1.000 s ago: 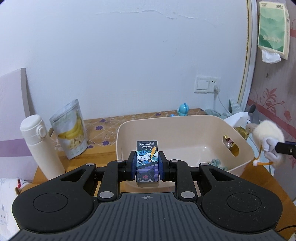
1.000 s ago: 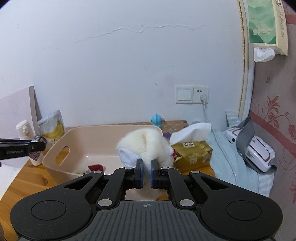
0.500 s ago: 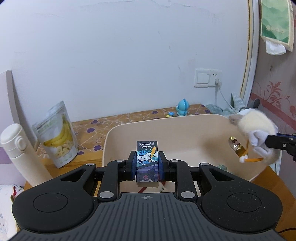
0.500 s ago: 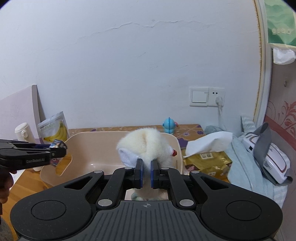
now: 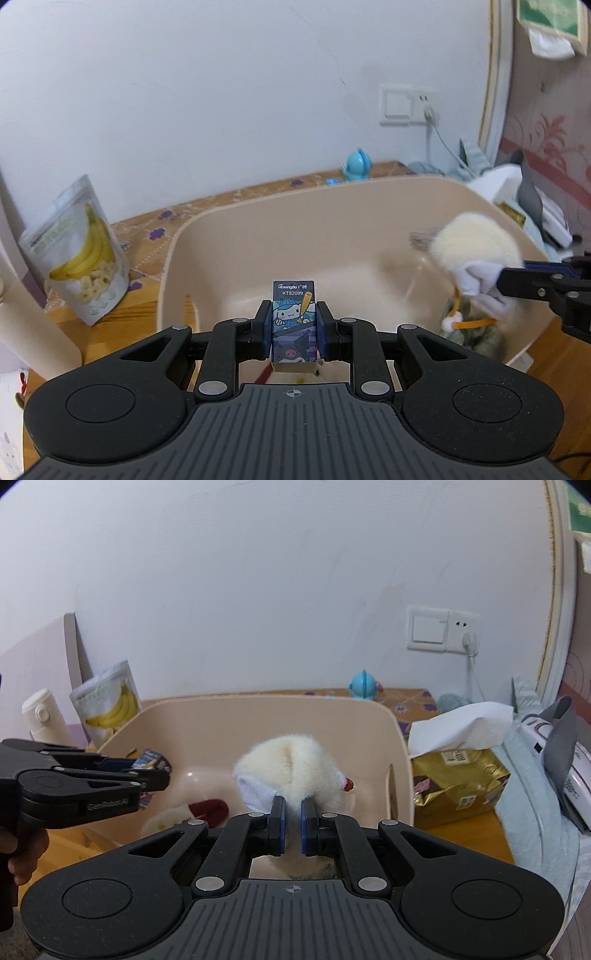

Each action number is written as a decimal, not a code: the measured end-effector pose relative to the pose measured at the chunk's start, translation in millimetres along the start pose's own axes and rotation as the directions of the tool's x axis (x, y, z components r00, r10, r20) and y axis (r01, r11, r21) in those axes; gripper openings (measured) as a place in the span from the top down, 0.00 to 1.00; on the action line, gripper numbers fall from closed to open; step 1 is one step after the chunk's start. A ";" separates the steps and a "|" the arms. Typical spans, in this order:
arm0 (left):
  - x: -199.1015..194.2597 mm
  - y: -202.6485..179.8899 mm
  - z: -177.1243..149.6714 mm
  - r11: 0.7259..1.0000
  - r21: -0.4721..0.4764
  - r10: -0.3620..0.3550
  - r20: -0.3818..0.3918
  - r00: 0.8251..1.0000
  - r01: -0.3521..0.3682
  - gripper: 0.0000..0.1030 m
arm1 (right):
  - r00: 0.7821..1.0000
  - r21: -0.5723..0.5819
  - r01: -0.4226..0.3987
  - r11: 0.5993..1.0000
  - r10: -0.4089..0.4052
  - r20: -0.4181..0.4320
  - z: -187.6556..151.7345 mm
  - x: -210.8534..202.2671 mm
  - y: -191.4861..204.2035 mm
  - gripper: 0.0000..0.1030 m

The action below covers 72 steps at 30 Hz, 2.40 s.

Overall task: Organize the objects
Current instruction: 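Carry the blue box and white plush into the beige bin and release both, then move both grippers back toward the tin and patterned box on the table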

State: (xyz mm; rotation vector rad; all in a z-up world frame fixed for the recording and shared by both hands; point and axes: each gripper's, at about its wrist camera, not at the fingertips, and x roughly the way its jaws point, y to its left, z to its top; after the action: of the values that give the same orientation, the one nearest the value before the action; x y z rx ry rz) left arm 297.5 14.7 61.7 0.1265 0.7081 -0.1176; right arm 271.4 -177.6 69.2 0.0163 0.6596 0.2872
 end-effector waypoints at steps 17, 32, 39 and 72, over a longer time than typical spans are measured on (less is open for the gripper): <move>19.5 -6.5 -8.3 0.999 0.037 0.014 -0.078 0.997 -0.011 0.77 | 0.997 -0.023 -0.012 1.000 0.010 -0.077 -8.5 17.2 0.8 0.85; -22.3 -0.6 -10.4 0.998 -0.004 0.064 0.044 0.997 -0.064 0.23 | 1.000 0.000 -0.004 1.000 0.004 0.021 -5.0 -24.9 -1.2 0.09; -41.0 6.9 -18.3 0.997 -0.025 0.077 0.055 0.995 -0.076 0.23 | 1.000 0.001 0.007 1.000 -0.007 0.015 -16.0 -38.4 2.9 0.00; -80.5 18.1 -82.9 0.996 -0.057 0.066 0.010 0.998 -0.065 0.16 | 0.980 -0.016 0.084 0.996 -0.085 -0.177 -93.8 -37.5 -13.2 0.00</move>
State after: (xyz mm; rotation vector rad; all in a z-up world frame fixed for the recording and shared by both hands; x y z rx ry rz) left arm 186.6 50.6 53.2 0.0948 0.6941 -0.0355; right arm 189.7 -207.4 16.1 -0.0457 0.8343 0.2107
